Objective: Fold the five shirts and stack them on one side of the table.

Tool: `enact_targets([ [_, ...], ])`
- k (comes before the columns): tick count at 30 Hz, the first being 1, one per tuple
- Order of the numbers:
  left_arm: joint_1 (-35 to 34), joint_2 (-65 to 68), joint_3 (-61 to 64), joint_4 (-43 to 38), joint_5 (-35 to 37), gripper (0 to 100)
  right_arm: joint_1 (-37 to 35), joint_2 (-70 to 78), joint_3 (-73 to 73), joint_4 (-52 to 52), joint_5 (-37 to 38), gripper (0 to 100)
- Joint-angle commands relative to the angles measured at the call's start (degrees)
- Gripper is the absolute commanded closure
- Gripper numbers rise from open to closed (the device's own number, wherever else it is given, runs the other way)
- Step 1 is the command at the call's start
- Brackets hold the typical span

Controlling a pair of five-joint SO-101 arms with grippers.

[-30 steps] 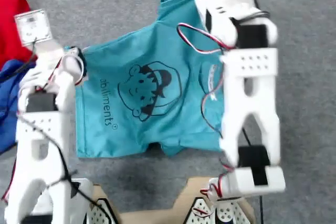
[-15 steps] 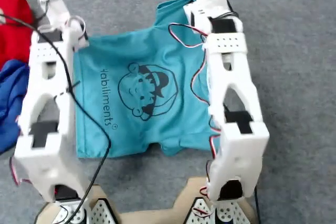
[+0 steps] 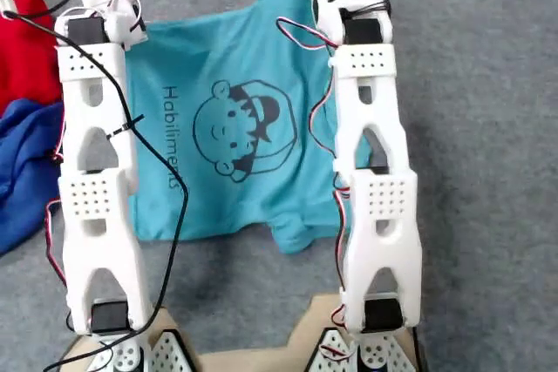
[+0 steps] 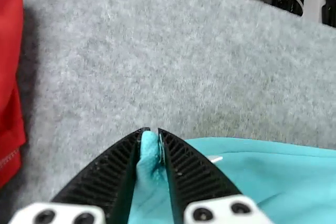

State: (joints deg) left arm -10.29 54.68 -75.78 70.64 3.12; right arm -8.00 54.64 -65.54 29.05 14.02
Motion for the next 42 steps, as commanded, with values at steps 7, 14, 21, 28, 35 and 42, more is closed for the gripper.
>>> enact_targets([
  [7, -3.78, 5.85, -18.2, 3.69, 0.53, 98, -4.09, 12.62, -25.27, -6.24, 14.15, 99.2],
  [14, -5.89, 6.02, -19.69, 3.69, 0.53, 98, -5.23, 16.57, -29.93, -13.1, 17.14, 99.2],
  [21, -7.03, 5.85, -19.69, 7.12, 0.18, 98, -3.82, 16.57, -30.02, -10.81, 16.88, 99.3],
  [28, -5.45, 5.85, -19.78, 20.75, -3.52, 98, -2.24, 12.18, -30.11, 6.42, 13.54, 99.3],
  [35, -5.27, 5.85, -19.78, 27.6, -3.6, 98, -0.92, 4.44, -30.02, 32.26, 7.74, 99.3],
  [42, -5.19, 5.85, -19.25, 30.15, -3.43, 98, -0.84, -1.63, -30.02, 53.63, 5.45, 99.3],
])
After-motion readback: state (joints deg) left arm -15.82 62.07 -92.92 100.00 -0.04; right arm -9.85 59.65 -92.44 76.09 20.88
